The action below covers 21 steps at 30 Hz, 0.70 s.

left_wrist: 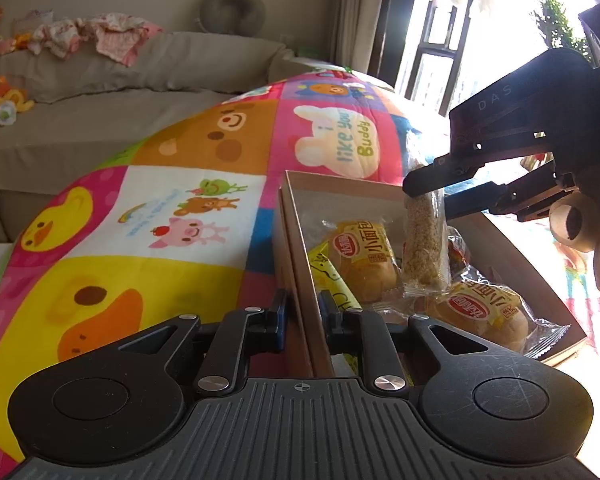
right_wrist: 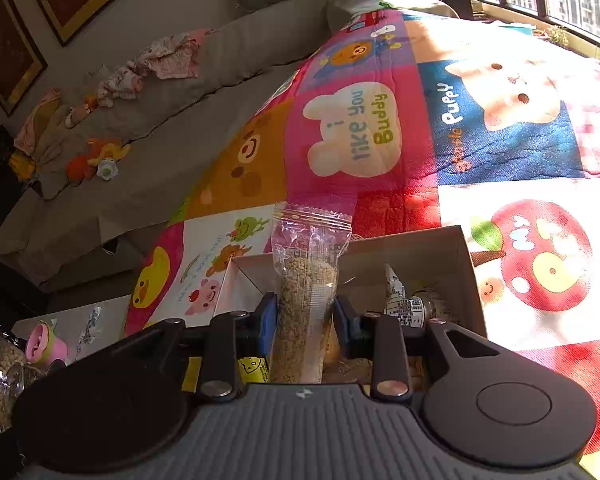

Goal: Organize objects
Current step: 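Lift the grain-stick bag into the white box and release it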

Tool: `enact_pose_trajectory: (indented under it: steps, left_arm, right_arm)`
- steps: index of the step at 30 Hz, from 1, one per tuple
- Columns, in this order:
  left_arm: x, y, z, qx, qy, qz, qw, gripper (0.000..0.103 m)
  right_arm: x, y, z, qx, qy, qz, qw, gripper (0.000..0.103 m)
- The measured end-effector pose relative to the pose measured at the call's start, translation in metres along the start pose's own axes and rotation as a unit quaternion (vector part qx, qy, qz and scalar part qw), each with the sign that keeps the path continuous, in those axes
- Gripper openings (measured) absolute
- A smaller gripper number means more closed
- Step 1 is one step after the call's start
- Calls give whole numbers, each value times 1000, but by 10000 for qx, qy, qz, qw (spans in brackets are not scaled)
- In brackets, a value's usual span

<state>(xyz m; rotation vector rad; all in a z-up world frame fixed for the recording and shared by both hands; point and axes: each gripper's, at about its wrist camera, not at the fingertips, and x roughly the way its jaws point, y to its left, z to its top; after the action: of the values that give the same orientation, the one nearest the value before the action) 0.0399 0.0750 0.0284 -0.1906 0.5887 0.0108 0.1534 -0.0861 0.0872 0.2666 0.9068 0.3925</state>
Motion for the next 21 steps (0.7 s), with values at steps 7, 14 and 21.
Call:
enact_pose_trajectory:
  steps: [7,14,21]
  left_arm:
    - [0,1,0,-5,7,-33,10000,20]
    - [0,-3,0,16,28,-56,10000,18]
    - [0,-3,0,9,25,-55,10000,18]
  right_arm:
    - [26,-43,-3,1070,-10,-59,9942,32]
    - [16,-43,-17,995,25,-25,9950,36]
    - [9,-13,-33,-39,46,-557,9984,38]
